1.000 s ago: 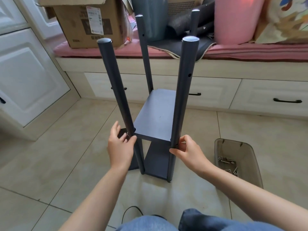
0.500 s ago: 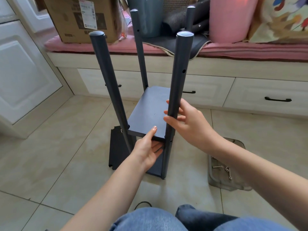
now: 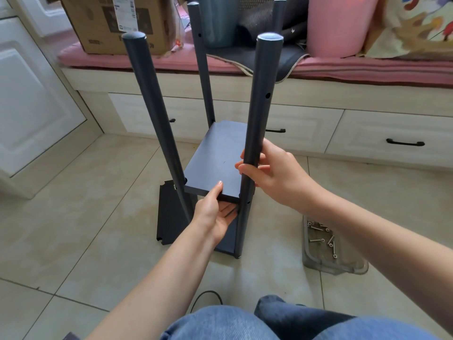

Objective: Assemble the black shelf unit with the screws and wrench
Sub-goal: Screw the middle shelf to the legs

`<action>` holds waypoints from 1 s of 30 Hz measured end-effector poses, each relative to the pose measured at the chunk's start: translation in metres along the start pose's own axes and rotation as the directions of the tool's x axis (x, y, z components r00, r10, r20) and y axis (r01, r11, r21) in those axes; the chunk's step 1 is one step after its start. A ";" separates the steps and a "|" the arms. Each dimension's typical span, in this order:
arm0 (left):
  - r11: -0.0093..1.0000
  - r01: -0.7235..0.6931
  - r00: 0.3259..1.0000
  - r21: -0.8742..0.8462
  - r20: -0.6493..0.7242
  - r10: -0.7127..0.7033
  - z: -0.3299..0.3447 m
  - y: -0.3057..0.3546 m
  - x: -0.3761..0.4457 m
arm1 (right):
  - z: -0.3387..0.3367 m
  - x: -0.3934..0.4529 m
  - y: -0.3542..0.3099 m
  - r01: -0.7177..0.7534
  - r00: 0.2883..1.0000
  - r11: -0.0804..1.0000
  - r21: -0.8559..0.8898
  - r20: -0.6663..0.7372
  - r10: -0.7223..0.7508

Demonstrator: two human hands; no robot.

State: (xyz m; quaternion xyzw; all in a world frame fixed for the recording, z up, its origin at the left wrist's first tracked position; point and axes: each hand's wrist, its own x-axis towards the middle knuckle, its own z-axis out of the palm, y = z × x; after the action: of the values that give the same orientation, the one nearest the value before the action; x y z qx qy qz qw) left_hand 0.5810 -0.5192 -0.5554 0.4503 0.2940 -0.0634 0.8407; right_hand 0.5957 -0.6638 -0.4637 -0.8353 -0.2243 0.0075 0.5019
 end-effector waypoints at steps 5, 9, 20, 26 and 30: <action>1.000 -0.016 1.000 -0.024 0.023 0.017 0.000 -0.001 0.002 | 0.000 0.000 -0.001 0.004 1.000 1.000 -0.008 0.002 -0.004; 0.998 -0.035 0.998 -0.055 0.046 0.037 -0.001 -0.002 0.003 | 0.001 -0.001 -0.001 0.007 1.000 1.000 -0.014 0.003 -0.007; 0.990 -0.046 0.997 -0.131 0.057 0.054 -0.003 -0.006 0.007 | 0.003 0.000 0.002 0.026 0.999 0.999 -0.045 -0.022 -0.027; 0.994 -0.088 0.994 -0.065 0.055 0.092 -0.004 -0.009 0.006 | 0.002 0.000 0.000 0.030 1.000 0.999 -0.041 -0.006 -0.030; 0.996 -0.089 0.994 -0.026 0.057 0.090 -0.006 -0.009 0.006 | 0.000 0.001 -0.003 0.033 0.999 0.999 -0.031 0.020 -0.032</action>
State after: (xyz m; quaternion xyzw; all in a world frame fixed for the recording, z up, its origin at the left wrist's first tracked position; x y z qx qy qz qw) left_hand 0.5796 -0.5187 -0.5679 0.4512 0.2498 -0.0352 0.8561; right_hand 0.5954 -0.6622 -0.4615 -0.8393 -0.2428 0.0039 0.4865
